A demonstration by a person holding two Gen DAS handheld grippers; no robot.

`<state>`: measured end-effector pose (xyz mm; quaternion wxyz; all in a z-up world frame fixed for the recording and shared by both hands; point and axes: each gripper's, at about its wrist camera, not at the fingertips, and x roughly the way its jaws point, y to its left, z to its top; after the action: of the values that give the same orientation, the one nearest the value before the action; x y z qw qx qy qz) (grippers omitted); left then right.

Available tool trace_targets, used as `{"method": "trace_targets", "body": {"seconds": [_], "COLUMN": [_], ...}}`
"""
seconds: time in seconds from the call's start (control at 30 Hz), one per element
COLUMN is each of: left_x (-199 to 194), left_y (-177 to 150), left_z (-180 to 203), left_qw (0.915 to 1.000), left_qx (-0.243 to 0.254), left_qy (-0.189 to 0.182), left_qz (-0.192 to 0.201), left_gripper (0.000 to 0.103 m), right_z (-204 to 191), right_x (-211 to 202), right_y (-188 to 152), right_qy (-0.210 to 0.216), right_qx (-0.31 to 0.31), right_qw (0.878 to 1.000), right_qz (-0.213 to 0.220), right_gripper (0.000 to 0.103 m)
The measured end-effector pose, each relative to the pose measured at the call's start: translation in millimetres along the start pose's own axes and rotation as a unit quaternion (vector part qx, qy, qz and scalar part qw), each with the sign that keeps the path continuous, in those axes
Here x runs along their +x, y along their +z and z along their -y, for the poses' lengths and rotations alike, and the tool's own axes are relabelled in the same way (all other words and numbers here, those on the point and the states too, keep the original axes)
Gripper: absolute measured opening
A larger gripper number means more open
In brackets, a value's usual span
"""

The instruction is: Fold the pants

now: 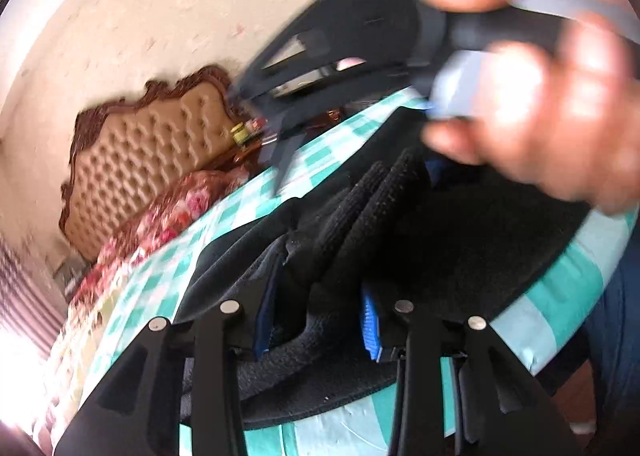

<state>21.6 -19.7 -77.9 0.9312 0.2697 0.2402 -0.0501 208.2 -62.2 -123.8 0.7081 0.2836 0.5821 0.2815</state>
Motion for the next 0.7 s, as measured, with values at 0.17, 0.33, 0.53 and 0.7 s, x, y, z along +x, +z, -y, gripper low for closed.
{"method": "trace_targets", "body": {"seconds": [0.17, 0.33, 0.53, 0.7], "left_x": [9, 16, 20, 19], "left_y": [-15, -18, -19, -20], "left_z": [17, 17, 13, 13], "left_qw": [0.9995, 0.9995, 0.9996, 0.9997], "left_qx": [0.030, 0.029, 0.024, 0.016], "left_qy": [0.002, -0.003, -0.005, -0.008], "left_qz": [-0.011, -0.012, -0.014, -0.016], "left_gripper": [0.036, 0.037, 0.037, 0.037], "right_z": [-34, -34, -35, -39], "right_x": [14, 14, 13, 21], "right_y": [-1, -7, -8, -5], "right_qy": [-0.154, -0.171, -0.178, -0.176], "right_qx": [-0.121, -0.144, -0.156, -0.156], "right_qw": [0.980, 0.973, 0.970, 0.970], "right_qz": [0.039, 0.057, 0.060, 0.059], "right_gripper": [0.032, 0.025, 0.025, 0.025]}}
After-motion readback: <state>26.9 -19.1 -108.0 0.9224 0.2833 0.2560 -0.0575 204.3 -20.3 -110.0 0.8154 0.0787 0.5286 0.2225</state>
